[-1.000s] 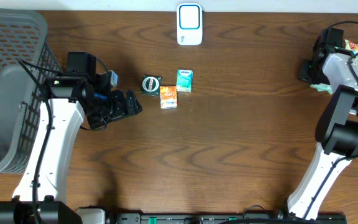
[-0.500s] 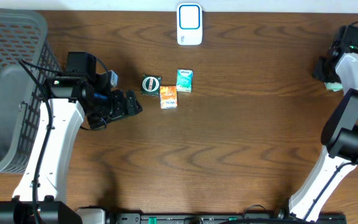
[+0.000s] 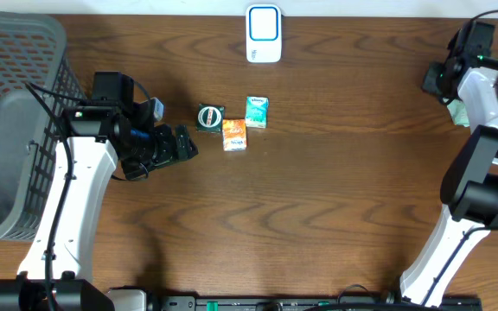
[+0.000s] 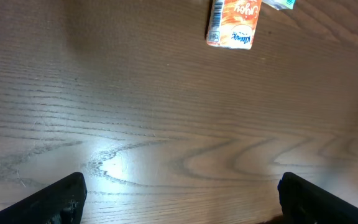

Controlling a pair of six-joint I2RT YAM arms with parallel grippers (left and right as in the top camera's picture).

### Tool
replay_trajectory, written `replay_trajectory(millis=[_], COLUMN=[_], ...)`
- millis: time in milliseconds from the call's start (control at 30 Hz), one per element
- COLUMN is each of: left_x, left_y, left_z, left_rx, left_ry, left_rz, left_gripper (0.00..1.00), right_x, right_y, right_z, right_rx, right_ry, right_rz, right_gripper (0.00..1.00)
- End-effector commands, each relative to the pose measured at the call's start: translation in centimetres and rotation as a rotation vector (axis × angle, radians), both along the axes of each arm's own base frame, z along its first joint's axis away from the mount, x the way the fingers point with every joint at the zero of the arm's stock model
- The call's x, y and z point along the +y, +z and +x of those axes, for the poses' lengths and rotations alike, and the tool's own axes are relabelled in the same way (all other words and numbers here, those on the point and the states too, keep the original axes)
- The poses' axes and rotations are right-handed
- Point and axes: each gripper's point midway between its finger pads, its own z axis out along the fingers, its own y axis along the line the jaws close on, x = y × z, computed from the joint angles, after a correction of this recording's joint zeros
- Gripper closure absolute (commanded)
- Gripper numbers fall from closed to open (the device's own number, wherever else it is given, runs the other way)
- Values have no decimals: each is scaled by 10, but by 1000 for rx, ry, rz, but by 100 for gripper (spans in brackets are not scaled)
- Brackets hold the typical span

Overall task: Scan the item barcode
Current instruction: 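Carry the pouch to the right table edge and release it, then withdraw the right gripper from the right edge toward the items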

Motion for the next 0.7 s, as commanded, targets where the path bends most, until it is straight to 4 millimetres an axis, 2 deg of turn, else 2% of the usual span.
replay_trajectory(millis=[0, 100, 167, 300, 433, 567, 667], left_x=[-2, -2, -2, -2, -2, -2, -2], left_y=[-2, -2, -2, -2, -2, -2, -2], left_z=[-1, -1, -1, -1, -1, -1, -1], left_rx=[6, 6, 6, 6, 6, 6, 6], left_ry=[-15, -15, -15, -15, -15, -15, -15], left_rz=[-3, -3, -3, -3, -3, -3, -3], left_gripper=[2, 2, 2, 2, 2, 2, 2], right_x=[-3, -17, -32, -59, -77, -77, -73], right_y=[-25, -35, -34, -29, -29, -31, -30], right_z=[-5, -13, -19, -27, -34, -35, -33], right_rx=[49, 89, 107, 115, 113, 103, 96], right_ry=[-20, -54, -90, -154, -191, -183, -175], right_rz=[14, -31, -85, -158, -154, -104, -95], right_gripper=[92, 95, 96, 83, 82, 78, 71])
